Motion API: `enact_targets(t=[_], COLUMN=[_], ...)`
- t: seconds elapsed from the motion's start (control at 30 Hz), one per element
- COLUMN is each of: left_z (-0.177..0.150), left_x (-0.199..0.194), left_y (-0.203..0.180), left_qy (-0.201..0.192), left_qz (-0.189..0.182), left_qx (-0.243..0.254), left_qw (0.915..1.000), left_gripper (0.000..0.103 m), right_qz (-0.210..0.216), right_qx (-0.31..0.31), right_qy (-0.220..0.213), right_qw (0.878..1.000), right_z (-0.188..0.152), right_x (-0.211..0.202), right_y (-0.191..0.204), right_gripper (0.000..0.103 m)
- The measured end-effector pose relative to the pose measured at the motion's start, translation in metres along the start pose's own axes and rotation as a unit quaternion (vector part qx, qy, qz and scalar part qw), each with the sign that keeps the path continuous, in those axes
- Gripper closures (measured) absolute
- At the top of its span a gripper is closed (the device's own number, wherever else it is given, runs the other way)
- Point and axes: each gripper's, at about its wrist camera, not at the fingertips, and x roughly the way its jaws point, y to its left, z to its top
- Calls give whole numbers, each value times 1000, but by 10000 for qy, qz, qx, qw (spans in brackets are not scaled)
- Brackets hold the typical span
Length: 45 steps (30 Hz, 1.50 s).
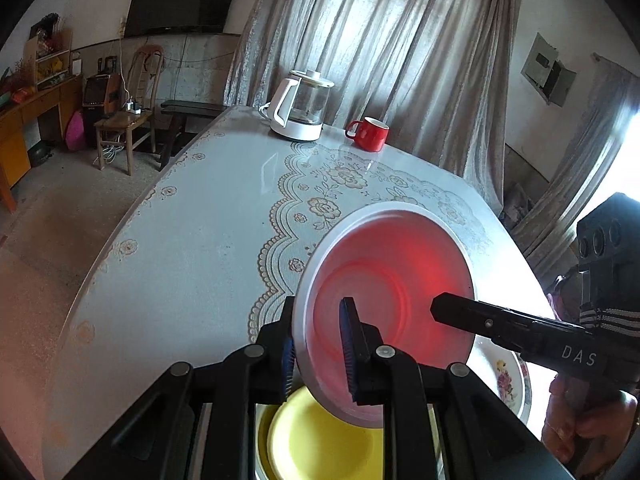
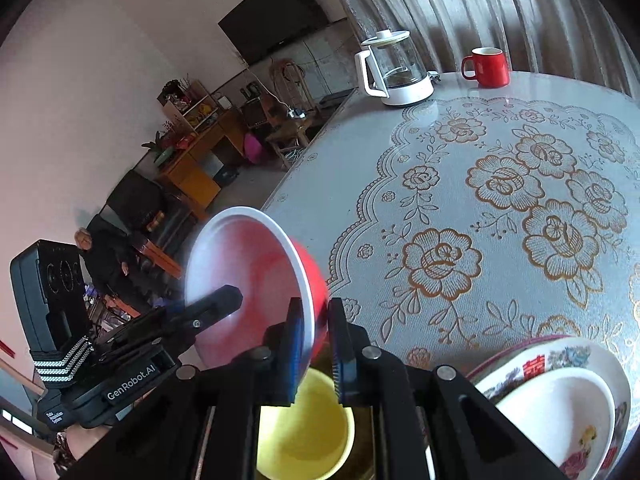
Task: Organize plates and bowls
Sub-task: 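Lift the red-and-white bowl and carry it over the yellow bowl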
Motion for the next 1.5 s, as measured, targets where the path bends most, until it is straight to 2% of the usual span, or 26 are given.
enact_targets(t=[0.4, 0.83, 1.07, 1.23, 1.5], left_z=[-43, -74, -82, -85, -86], left_x=[-20, -19, -16, -17, -14], left_y=[-3, 2, 3, 4, 6], left_qy=[161, 347, 369, 366, 361], left_qz=[-177, -150, -121, -133, -46], left_qx=[-75, -211, -235, -248, -300], left_qw=[9997, 9991, 9990, 9989, 9989], left_gripper=[83, 82, 81, 76, 75], right_qz=[156, 176, 137, 153, 244], right_qx=[290, 584, 625, 637, 807], right_qy=[66, 308, 411, 452, 458], right_qw=[9994, 9977, 9971, 9968, 9954], right_z=[-53, -86, -96, -96, -94], right_x=[-19, -12, -8, -6, 0], right_y=[1, -2, -2, -2, -4], right_gripper=[90, 89, 89, 89, 89])
